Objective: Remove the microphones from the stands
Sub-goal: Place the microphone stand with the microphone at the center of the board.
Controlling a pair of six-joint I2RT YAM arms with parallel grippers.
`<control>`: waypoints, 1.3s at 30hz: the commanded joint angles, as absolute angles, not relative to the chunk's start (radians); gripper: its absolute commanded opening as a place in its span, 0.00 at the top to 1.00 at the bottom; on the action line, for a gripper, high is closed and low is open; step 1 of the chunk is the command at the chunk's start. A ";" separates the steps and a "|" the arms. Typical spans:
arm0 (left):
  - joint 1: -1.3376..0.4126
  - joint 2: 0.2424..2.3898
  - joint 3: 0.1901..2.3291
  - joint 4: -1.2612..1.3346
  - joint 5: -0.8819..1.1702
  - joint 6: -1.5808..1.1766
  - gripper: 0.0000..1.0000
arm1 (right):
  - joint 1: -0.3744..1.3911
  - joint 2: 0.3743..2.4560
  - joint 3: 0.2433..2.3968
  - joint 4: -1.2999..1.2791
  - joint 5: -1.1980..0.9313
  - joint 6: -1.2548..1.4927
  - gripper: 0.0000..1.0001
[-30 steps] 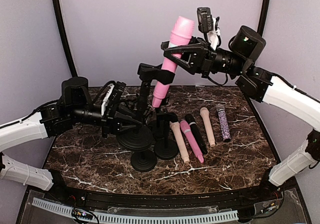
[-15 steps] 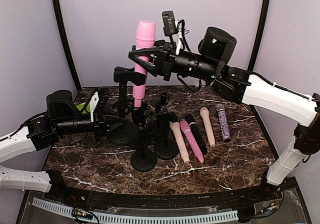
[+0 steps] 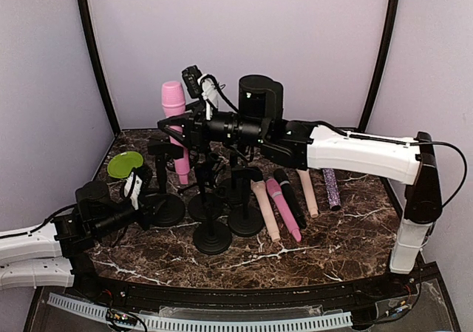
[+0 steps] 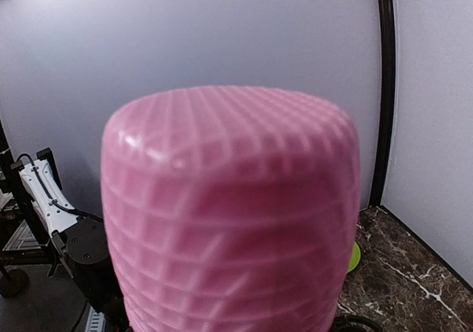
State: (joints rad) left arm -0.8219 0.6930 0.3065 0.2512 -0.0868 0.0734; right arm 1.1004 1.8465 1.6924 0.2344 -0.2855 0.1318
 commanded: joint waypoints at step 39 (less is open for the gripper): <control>-0.820 1.362 0.110 1.104 -0.258 0.023 0.93 | 1.109 1.976 1.577 0.416 -0.166 0.149 0.90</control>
State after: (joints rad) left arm -0.8207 1.3544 0.1009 1.0554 -0.2779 -0.0086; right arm 1.1030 1.9694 1.5826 0.3443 -0.1364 0.1242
